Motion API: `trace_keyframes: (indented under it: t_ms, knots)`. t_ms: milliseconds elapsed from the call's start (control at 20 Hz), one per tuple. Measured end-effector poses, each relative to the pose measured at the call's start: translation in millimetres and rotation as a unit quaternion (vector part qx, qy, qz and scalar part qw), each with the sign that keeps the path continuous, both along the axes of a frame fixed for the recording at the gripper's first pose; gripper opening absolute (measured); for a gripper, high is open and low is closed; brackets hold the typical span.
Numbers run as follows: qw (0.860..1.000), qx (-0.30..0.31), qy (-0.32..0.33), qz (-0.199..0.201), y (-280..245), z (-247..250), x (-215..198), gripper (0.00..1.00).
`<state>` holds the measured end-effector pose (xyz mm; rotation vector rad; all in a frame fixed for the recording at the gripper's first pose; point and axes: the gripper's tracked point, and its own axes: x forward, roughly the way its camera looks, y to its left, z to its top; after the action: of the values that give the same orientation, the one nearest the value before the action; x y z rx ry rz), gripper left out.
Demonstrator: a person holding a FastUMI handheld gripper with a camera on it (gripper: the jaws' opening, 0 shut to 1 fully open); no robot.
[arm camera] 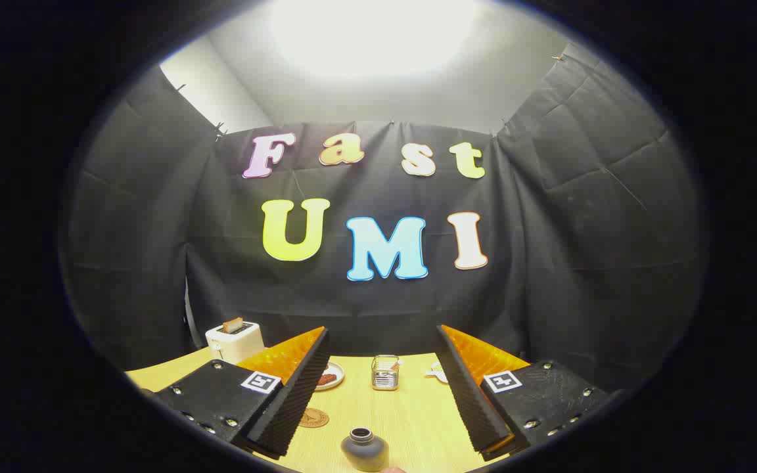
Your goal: Take the bottle from table, then pour the juice into the cup, finally place the bottle on the coaster
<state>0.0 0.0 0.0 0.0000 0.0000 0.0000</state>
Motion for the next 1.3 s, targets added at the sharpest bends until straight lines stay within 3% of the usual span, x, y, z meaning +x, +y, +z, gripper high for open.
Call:
trace_keyframes:
  t_ms: [700,1300]
  knots:
    - [0.999,-0.016,-0.018,0.043,15.1,-0.6,15.1,0.97]
    - [0.999,-0.011,-0.019,0.05,16.2,-16.4,20.4,0.97]
